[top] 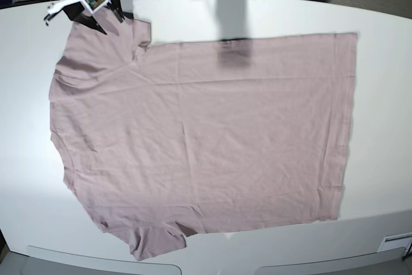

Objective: Fold the T-shirt properly
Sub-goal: 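Move both grippers down to the hem corners of the pink T-shirt, then pinch the hem corners with both grippers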

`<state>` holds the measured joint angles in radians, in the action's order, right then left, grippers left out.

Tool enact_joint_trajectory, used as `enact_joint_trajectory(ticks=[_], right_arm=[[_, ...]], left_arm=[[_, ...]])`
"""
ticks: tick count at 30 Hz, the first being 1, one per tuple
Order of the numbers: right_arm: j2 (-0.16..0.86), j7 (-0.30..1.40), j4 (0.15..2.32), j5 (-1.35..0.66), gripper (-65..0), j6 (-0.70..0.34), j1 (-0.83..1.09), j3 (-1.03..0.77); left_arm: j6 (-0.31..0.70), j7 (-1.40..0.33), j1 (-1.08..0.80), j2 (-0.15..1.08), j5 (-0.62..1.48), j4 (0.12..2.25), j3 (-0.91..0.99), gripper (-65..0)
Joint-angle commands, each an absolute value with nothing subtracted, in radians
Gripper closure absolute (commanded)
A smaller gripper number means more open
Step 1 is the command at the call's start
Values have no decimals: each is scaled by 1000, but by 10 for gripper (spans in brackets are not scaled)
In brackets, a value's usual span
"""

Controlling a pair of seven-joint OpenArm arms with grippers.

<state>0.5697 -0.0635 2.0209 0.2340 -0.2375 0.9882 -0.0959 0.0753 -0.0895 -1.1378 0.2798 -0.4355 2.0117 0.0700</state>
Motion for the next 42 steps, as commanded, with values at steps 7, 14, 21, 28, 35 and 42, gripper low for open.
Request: enact_joint_trajectory(ticks=[7,14,21,28,35,42], right_arm=[[773,197,2038,697,-244,-284,1023,-91],[909,407,2038,707,-244,-228,1121,-91],[908,419,2038,704,-244,-175,1131,-91],[908,429,2075,704,-244,-163,1131,-91],[908,430,2187,703,-244,-197,1131,-91],[906,453,2284,696,-244,-197,1131,-91]], left_arm=[[64,-75,-1051,444,-614,2028,51,-201],[64,-75,-970,505,-665,2028,-23,-313],[67,-75,-847,505,-666,1945,-41,-346],[67,-86,-767,541,-667,1802,-42,-345],[68,-75,-725,605,-707,1773,-43,-343],[94,-78,-728,653,-737,1772,-168,-343]])
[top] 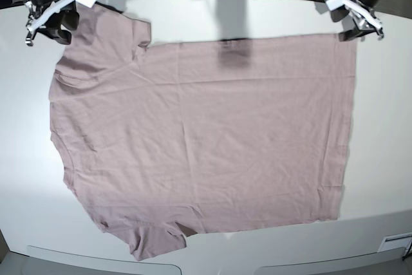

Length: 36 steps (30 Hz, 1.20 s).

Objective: Fold the T-shirt properly
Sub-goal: 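Pinch the hem corners with both grippers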

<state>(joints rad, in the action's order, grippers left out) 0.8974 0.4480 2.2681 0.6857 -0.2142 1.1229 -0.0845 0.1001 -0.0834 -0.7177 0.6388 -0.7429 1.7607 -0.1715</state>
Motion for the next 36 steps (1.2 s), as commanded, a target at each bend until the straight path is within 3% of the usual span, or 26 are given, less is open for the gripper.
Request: enact_joint_trajectory(ticks=[1,7,25,29,33,36], right_arm=[[906,456,2289,695,-244,-199,1131,-91],[906,461,2290,595,-244,-282,1131,-91],[906,461,2291,582,-244,-315,1131,-91],[906,461,2291,583,-244,-315,1131,-91],[906,460,2291,583,-244,-307,1131,-91],[905,474,2291,582,-244,-295,1131,-91]], left_arm=[[94,-78,-726,652,-765,1772,-190,-343],[93,-104,-643,645,-812,1702,-280,-343],[93,-113,-551,643,-812,1401,-283,-340],[93,-21,-551,641,-812,1401,-283,-238],[92,7,-551,630,-811,1401,-283,-8],[90,47,-551,629,-811,1401,-283,0]])
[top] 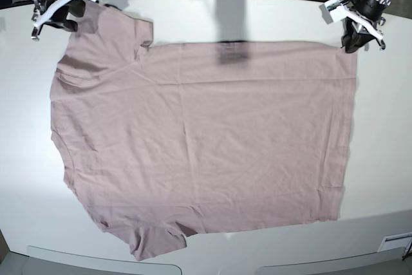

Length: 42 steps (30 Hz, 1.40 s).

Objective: Fold the T-shirt properly
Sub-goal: 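Pinch the hem corners with both grippers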

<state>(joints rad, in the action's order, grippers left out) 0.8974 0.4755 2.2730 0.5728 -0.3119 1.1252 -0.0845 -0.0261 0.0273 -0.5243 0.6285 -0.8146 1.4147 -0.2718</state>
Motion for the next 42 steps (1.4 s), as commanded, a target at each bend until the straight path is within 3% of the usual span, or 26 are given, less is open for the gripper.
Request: enact_joint_trajectory(ticks=[1,4,8,12,16,18,25,34,42], right_arm=[[905,480,2291,580,-244,-295,1131,-91],[906,487,2286,533,-244,-311,1131,-91],[906,479,2251,454,-244,-423,1131,-91],[906,396,2198,437,-245,-428,1126,-91],[905,377,2142,436,-352,-427,1111,-91],[891,366,2111,437,-376,-425,1092,-91],[800,258,2041,433,-376,-422,989,-76],[789,274,1999,433,-375,-427,912,37],[778,320,1981,440,-375,-360,886,79]], left_arm=[[90,55,-551,629,-811,1401,-283,0],[90,54,-551,627,-811,1401,-283,0],[90,54,-550,627,-811,1401,-283,0],[91,54,-550,627,-811,1401,-283,0],[90,54,-551,627,-811,1401,-283,0],[90,54,-551,627,-811,1401,-283,0],[90,54,-551,626,-811,1402,-283,0],[90,54,-551,626,-812,1402,-283,0],[90,54,-551,626,-811,1402,-283,0]])
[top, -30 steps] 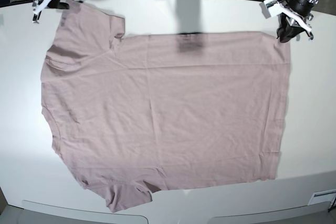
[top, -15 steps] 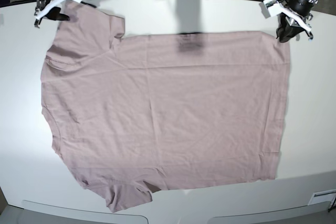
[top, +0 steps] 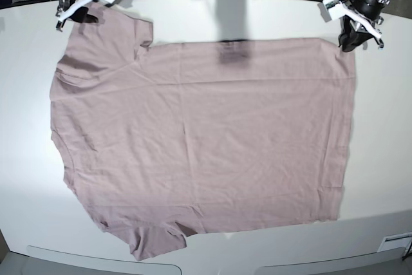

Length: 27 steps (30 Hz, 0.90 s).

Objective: Fold the T-shirt properly
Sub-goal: 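Pinch the hem corners with both grippers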

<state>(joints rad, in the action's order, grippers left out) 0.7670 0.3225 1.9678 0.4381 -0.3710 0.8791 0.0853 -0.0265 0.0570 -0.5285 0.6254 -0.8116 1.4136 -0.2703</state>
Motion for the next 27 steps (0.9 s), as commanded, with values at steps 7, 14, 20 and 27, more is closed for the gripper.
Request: enact_joint_trajectory(ticks=[7,14,20,27], right_arm=[[778,322,1980,440,-375,-360,886,79],[778,323,1952,434,-375,-360,871,79],[773,333,1894,435,-375,-361,859,79],[773,424,1890,458,-375,-361,859,79]], left_arm=[[91,54,-551,626,-811,1402,-283,0],[90,54,-550,626,-811,1402,-283,0],[90,54,-550,626,-811,1402,-283,0],[91,54,-550,626,-811,1401,-283,0]])
